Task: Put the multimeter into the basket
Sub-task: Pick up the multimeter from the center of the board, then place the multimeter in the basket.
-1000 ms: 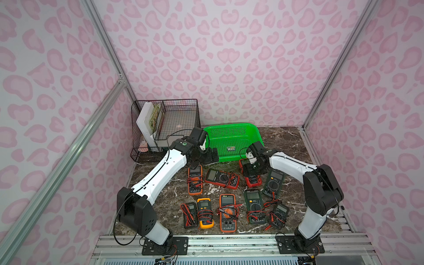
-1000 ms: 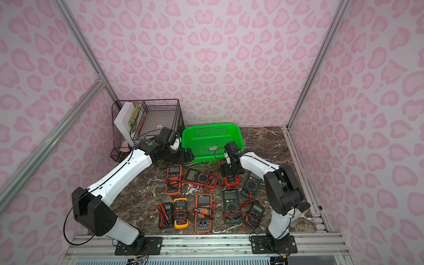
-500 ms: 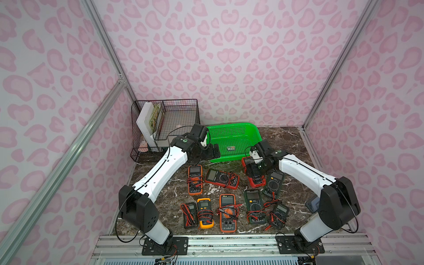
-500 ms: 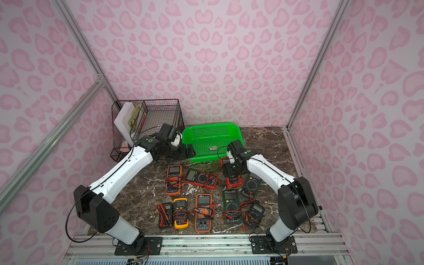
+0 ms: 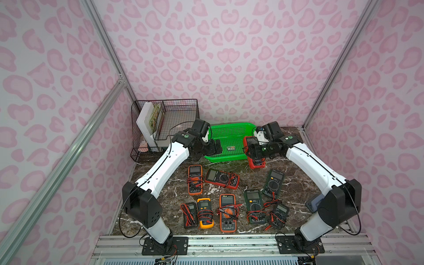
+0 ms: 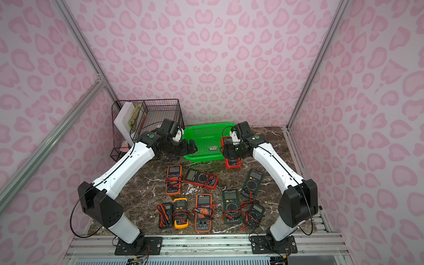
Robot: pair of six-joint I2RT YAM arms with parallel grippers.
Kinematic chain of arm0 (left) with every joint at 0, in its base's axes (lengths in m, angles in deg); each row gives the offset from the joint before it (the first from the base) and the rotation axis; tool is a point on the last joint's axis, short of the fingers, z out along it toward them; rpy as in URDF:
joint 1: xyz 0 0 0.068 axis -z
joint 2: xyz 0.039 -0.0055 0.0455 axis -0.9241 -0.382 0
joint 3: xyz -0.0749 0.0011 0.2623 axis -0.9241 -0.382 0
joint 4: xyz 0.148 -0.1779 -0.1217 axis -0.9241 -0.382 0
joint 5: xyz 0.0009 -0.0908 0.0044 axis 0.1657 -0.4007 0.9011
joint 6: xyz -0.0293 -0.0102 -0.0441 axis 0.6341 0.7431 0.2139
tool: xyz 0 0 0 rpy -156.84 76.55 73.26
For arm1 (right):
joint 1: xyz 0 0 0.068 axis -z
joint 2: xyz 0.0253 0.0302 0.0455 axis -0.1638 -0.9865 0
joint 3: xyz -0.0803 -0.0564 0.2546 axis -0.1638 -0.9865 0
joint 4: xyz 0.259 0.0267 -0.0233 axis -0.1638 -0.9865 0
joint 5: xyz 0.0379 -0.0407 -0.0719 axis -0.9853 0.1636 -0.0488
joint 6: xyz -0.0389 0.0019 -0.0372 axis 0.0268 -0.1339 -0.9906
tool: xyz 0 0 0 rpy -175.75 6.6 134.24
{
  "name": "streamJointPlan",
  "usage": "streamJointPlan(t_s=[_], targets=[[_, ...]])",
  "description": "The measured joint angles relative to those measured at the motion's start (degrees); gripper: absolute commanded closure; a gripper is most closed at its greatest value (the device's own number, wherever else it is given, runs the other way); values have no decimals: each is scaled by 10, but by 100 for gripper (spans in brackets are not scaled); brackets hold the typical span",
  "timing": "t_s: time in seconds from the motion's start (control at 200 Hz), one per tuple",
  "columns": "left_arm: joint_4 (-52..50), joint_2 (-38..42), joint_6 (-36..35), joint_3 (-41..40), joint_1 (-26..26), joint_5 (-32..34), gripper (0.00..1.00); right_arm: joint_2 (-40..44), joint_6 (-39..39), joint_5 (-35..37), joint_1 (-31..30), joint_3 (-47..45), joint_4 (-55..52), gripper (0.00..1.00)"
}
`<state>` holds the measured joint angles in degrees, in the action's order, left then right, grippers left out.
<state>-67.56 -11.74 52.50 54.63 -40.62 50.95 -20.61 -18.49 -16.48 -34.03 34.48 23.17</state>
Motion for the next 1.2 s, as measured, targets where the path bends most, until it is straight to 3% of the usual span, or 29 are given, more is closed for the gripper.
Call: streamJointPlan(t_s=[0.195, 0.415, 1.2], targets=[[0, 0, 0, 2, 0, 2, 1, -104, 5, -3, 21, 163, 7, 59], [0, -7, 0, 1, 0, 12, 1, -201, 5, 2, 34, 270, 17, 59], [-4, -29, -8, 2, 0, 5, 1, -389, -7, 65, 42, 368, 29, 57]])
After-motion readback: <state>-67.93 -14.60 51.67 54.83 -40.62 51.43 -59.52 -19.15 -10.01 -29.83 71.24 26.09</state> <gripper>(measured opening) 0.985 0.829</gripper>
